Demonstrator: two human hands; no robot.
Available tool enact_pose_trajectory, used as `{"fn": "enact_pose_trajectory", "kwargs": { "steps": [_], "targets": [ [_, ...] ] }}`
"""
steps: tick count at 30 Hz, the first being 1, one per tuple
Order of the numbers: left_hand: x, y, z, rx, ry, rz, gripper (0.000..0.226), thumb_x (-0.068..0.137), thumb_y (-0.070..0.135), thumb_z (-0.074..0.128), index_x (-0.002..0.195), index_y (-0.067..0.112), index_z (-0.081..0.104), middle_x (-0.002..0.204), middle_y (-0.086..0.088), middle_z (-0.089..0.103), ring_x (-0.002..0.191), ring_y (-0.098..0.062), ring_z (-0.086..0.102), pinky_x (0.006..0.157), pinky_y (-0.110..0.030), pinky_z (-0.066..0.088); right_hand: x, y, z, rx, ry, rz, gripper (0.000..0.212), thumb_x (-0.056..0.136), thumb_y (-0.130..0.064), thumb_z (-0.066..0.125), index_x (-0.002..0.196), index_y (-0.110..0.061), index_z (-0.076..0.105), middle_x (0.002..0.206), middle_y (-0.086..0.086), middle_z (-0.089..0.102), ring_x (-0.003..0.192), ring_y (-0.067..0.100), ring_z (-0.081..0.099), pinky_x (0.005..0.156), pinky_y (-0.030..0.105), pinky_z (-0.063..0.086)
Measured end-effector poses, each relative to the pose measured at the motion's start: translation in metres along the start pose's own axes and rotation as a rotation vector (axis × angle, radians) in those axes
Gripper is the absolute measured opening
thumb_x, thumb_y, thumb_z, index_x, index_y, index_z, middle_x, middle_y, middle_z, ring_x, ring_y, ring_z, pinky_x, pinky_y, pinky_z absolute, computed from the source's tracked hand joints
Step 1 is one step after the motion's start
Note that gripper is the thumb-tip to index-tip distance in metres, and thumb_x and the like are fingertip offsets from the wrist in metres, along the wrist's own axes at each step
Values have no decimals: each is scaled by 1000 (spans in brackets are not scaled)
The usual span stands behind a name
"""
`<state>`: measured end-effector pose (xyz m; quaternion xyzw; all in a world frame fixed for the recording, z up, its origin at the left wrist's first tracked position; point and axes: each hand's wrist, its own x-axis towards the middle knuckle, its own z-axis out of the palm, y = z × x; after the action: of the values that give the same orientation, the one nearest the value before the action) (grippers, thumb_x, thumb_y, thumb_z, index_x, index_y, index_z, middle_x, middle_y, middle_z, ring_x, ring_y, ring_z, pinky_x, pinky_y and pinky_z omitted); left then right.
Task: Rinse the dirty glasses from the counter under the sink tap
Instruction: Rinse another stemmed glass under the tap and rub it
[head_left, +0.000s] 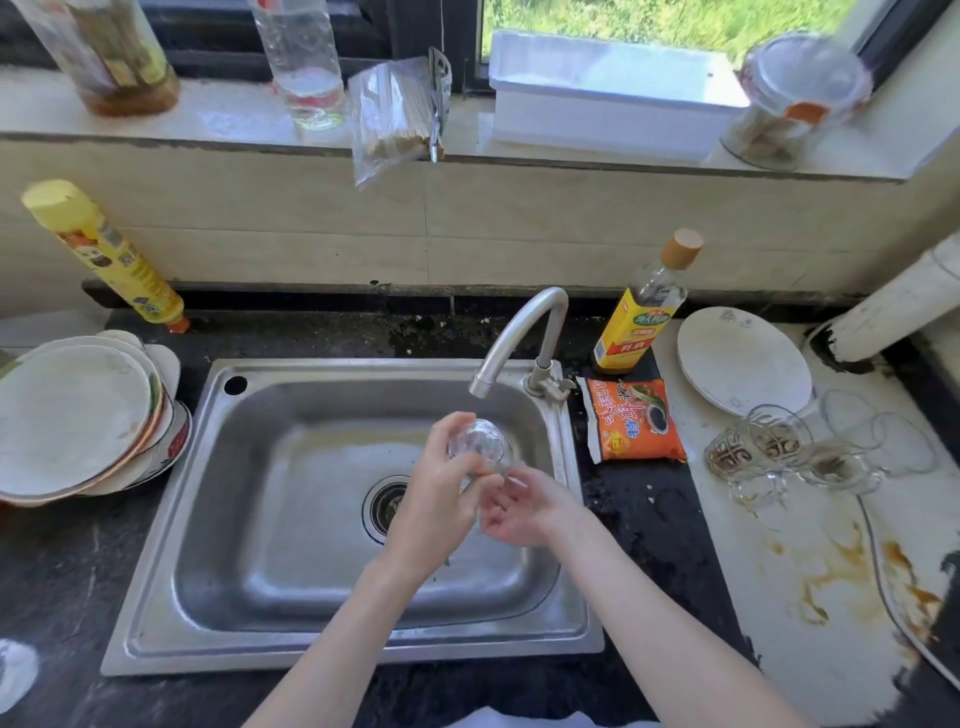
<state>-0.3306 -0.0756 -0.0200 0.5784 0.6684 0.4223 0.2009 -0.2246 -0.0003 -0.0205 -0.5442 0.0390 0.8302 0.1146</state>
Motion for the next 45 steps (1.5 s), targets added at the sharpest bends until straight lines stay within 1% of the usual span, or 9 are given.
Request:
{"fn": "enact_pose_trajectory", "kwargs": {
  "steps": [5, 10, 17, 21, 29, 32, 37, 40, 45],
  "targets": [
    [-3, 9, -3, -82, 72, -94, 42, 74, 9, 76, 86, 25, 40, 116, 0, 43, 105, 12, 43, 85, -3, 34, -12, -13, -6, -123, -3, -172, 11, 91, -15, 56, 83, -9, 61, 71, 1, 67, 63, 12, 52, 53, 19, 23],
    [-11, 0, -3, -24, -16, -270, 70, 75, 15, 76, 132, 13, 36, 115, 5, 42, 107, -9, 46, 89, -11, 31, -26, -15, -7, -385, 102, -568, 13, 94, -22, 54, 86, -15, 61, 81, -3, 67, 72, 11, 61, 56, 22, 31],
    [-22, -6, 3, 126, -90, -316, 60, 82, 25, 69, 133, 11, 41, 125, -1, 49, 118, -15, 46, 98, -20, 33, -34, 2, -8, -780, 126, -1053, 14, 90, -28, 60, 86, -16, 67, 80, -3, 66, 78, 9, 61, 71, 20, 44],
    [-28, -2, 3, 127, -114, -350, 57, 83, 25, 68, 132, 12, 42, 118, -1, 55, 109, -14, 52, 91, -19, 35, -26, 10, -12, -996, 81, -1104, 28, 93, -30, 56, 104, -8, 68, 93, 1, 69, 90, 15, 63, 79, 24, 47],
    [-34, 3, -5, 110, -122, -240, 48, 84, 22, 66, 129, 19, 47, 112, 11, 50, 95, -2, 48, 89, -23, 42, -40, 18, -18, -1091, 102, -1264, 14, 93, -22, 57, 83, -14, 64, 64, -13, 56, 57, -4, 51, 55, 12, 38],
    [-42, 2, -10, 209, -260, -213, 46, 88, 26, 61, 131, 16, 46, 121, 2, 56, 102, -8, 51, 86, -19, 37, -42, 34, -29, -1212, 179, -1262, 17, 95, -21, 54, 89, -9, 65, 74, -5, 62, 68, 4, 56, 62, 18, 41],
    [-49, 15, -30, 445, -461, 44, 48, 94, 34, 49, 139, 21, 38, 136, 2, 46, 117, -19, 48, 95, -27, 37, -70, 64, -54, -1109, 339, -1300, 23, 95, -22, 54, 94, -3, 66, 79, 2, 68, 74, 15, 60, 68, 27, 47],
    [-56, 31, -45, 511, -497, 286, 48, 92, 40, 42, 133, 14, 48, 128, -4, 56, 118, -26, 52, 95, -36, 45, -102, 85, -76, -958, 482, -1400, 24, 93, -24, 56, 101, -7, 70, 92, 12, 71, 85, 24, 64, 78, 37, 49],
    [-85, 71, -50, 506, -600, 593, 51, 88, 43, 33, 125, 16, 56, 121, -4, 62, 111, -25, 59, 87, -40, 50, -161, 144, -129, -708, 686, -1441, 26, 94, -26, 53, 106, -7, 68, 93, 0, 68, 85, 11, 63, 76, 15, 47]
  ]
}}
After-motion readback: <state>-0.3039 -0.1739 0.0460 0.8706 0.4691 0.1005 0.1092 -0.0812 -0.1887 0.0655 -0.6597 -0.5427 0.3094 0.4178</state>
